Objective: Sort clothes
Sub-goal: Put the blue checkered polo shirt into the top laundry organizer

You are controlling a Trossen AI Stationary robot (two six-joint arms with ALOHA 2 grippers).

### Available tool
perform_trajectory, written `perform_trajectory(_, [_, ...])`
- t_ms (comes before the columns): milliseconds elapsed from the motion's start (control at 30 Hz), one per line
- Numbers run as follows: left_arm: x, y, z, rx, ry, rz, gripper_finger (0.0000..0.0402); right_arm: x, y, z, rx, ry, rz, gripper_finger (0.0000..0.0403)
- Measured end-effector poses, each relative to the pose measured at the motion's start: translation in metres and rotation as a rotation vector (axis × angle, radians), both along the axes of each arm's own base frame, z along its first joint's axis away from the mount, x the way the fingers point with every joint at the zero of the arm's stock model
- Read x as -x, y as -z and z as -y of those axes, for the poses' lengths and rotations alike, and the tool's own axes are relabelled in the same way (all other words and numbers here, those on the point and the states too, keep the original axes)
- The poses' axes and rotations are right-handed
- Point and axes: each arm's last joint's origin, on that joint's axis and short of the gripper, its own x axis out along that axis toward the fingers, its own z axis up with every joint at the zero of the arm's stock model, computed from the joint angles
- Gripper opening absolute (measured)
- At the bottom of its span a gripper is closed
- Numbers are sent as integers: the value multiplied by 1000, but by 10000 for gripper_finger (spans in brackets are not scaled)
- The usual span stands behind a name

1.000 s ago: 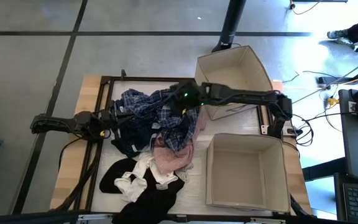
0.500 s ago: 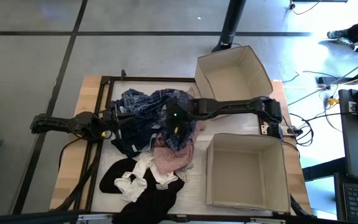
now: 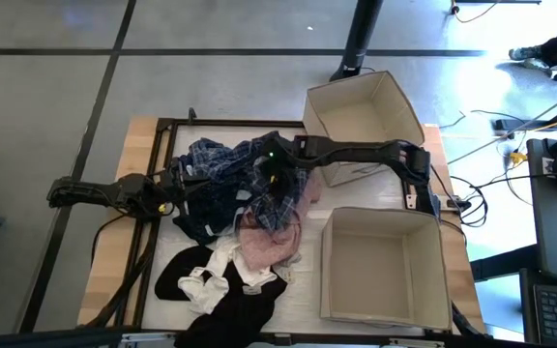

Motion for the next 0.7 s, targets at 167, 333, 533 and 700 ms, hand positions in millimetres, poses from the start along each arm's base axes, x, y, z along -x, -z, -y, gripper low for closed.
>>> perform_trajectory(167, [0, 0, 0, -2, 0, -4, 31, 0, 12, 15, -20, 25, -23, 295])
perform_trajectory(333, [0, 1, 0, -1, 0, -14, 31, -4, 23, 17, -30, 19, -37, 208])
perform_trajectory(533, [0, 2, 0, -9, -1, -28, 31, -4, 25, 17, -19, 8, -47, 83])
perform_trajectory(700, [0, 2, 0, -15, -2, -30, 31, -4, 20, 18, 20, 21, -44, 14])
